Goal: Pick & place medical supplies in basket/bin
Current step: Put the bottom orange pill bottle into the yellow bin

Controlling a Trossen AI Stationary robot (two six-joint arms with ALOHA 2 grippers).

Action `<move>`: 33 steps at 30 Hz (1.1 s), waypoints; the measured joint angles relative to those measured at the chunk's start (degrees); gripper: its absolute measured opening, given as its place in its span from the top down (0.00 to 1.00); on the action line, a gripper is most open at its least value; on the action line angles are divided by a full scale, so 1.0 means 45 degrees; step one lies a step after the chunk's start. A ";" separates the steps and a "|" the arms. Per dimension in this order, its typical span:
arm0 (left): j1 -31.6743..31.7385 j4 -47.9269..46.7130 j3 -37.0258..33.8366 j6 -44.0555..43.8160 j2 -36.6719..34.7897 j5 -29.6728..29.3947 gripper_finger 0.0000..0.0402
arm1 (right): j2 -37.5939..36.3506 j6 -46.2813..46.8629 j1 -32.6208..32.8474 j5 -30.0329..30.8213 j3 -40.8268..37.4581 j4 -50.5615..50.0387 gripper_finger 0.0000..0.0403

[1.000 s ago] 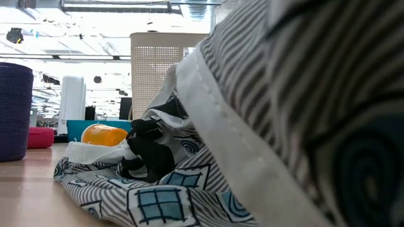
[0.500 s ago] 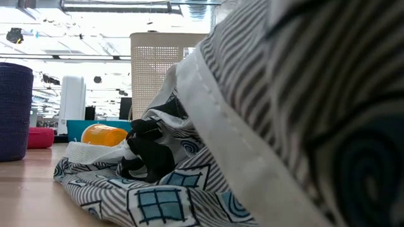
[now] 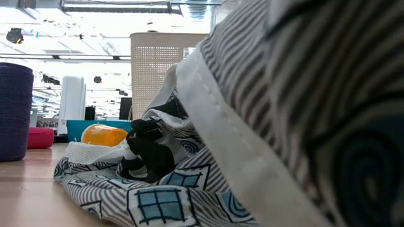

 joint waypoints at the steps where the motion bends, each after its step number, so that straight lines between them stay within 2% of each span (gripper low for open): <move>1: -0.0099 -0.0223 0.0000 -0.0002 -0.0054 -0.0107 0.34 | -0.0302 0.0001 -0.0050 0.0389 0.0005 -0.0756 0.56; 5: -0.0594 -0.1201 -0.0007 -0.0009 -0.0035 -0.0752 0.34 | -0.1434 0.0493 -0.0363 0.2164 0.0005 -0.4178 0.56; 9: -0.1256 -0.1736 -0.0346 -0.0035 -0.0014 -0.1598 0.34 | -0.2340 0.2352 -0.0807 0.3882 0.0005 -0.6809 0.56; 16: -0.2493 -0.1074 -0.1697 -0.1418 -0.0024 -0.3741 0.34 | -0.3451 0.4891 -0.1552 0.6433 0.0015 -0.9965 0.56; 20: -0.3243 -0.0118 -0.2336 -0.2064 -0.0024 -0.4971 0.34 | -0.3783 0.6175 -0.2221 0.7107 -0.0002 -1.2356 0.56; 24: -0.3799 0.0436 -0.2730 -0.2451 -0.0024 -0.6021 0.34 | -0.4318 0.6454 -0.2713 0.7092 -0.0729 -1.2522 0.56; 28: -0.4159 0.0463 -0.2836 -0.2693 -0.0024 -0.6557 0.34 | -0.4993 0.7130 -0.3475 0.6994 -0.2178 -1.2320 0.56; 33: -0.4223 0.0470 -0.2835 -0.2696 -0.0024 -0.6840 0.34 | -0.6008 0.7946 -0.4712 0.6822 -0.4755 -1.0033 0.56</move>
